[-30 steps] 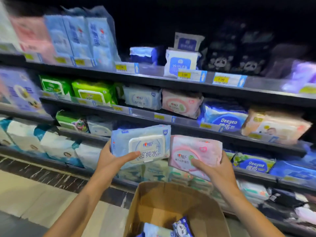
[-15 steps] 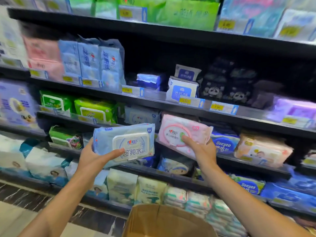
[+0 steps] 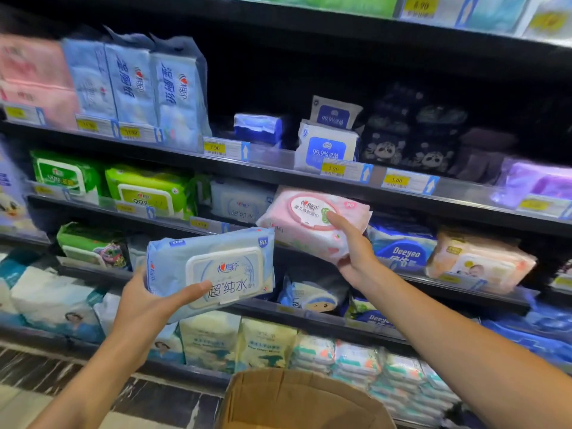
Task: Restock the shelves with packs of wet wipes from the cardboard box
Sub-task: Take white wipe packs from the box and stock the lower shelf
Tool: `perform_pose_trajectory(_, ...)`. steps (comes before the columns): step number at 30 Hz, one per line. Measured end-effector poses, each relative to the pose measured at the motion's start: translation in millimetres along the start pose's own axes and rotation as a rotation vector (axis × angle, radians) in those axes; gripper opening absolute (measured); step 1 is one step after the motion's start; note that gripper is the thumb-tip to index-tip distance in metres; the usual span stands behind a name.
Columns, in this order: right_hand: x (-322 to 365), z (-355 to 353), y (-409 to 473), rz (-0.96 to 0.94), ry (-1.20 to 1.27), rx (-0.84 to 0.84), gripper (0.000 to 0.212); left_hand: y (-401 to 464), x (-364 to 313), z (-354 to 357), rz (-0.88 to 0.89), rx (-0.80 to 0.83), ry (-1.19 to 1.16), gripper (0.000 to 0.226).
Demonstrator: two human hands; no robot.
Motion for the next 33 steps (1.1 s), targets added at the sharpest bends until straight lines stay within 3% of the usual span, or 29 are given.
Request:
perform_pose_trajectory(3,6,4,9,0.001,0.080,-0.025,0.064,0,0,2,0.003,0.020,0.022,0.094)
perform_pose_trajectory(7,13,4,18,-0.072,-0.084,-0.156,0.084,2,-3,4,0.015,0.037,0.042,0.095)
perform_pose_trajectory(14,34,0,26,-0.280,-0.466,-0.230,0.043,-1,-9,6,0.035,0.081,0.029,0.092)
perform_pose_trajectory(22,39,-14,36,-0.345,-0.908,-0.540,0.065,-3,-14,10,0.047,0.124,0.053,0.089)
perform_pose_trajectory(28,31,-8,46,-0.412,-1.128,-0.492,0.039,1,-8,15,0.048,0.077,0.059,0.090)
perform_pose_trajectory(30,26,-5,43,-0.505,-1.247,-0.543,0.031,0,-6,16,0.034,0.075,0.053,0.089)
perform_pose_trajectory(33,17,3,22,-0.843,-1.260,-0.551,0.048,-1,-10,16,0.033,0.062,0.051,0.089)
Point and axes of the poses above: each hand's wrist, its own y-axis towards the middle knuckle, its own z-axis out of the palm, x = y × z, the point moved 5 cm from there along y, towards the middle knuckle, and after that the axes turned 11 degrees about z, right-handed, at the moved point
